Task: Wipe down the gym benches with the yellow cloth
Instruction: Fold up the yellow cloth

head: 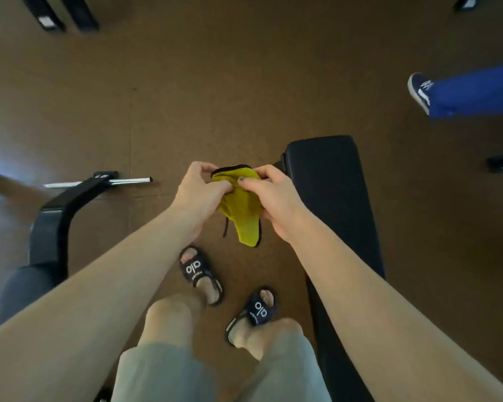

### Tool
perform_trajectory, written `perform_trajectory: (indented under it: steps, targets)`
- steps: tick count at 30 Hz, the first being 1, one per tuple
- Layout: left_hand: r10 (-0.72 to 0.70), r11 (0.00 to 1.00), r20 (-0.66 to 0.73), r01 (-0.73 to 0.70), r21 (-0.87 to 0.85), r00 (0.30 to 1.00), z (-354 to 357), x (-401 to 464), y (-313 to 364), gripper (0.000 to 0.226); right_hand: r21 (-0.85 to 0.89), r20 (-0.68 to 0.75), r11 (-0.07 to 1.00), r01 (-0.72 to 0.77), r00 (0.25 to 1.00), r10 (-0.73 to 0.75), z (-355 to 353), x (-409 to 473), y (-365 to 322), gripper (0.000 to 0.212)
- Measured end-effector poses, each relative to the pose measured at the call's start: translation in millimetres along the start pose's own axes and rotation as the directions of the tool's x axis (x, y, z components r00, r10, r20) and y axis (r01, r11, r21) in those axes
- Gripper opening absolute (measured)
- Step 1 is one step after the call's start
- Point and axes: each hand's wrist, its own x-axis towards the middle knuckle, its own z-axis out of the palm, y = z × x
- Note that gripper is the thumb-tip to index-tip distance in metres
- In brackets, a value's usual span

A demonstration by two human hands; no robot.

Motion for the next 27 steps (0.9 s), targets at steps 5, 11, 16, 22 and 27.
perform_trajectory:
  steps: [5, 11, 16, 22, 27]
  targets:
    - [-0.014, 0.995, -0.097, 0.004, -0.098, 0.995, -71, -64, -7, 0.037, -0.288, 0.105, 0.949, 0.126, 0.989, -0.099, 48, -54, -38, 0.022]
    - [-0.022, 0.997, -0.268, 0.002, -0.077, 0.963, -165, -126, -50, 0.037, -0.540, 0.346, 0.779, 0.320, 0.928, -0.142, 142, -104, -48, 0.018]
    - [0.065, 0.992, -0.321, -0.027, 0.122, 0.945, -240, -182, -105, 0.020, -0.647, 0.535, 0.601, 0.469, 0.841, -0.080, 222, -151, -29, 0.023]
    - [0.122, 0.947, -0.397, 0.013, 0.321, 0.910, -289, -257, -175, 0.020, -0.657, 0.696, 0.389, 0.646, 0.717, -0.015, 284, -206, 6, 0.018]
    - [0.165, 0.925, -0.394, -0.003, 0.380, 0.904, -287, -316, -211, 0.043, -0.605, 0.786, 0.341, 0.719, 0.609, 0.111, 304, -241, 24, 0.050]
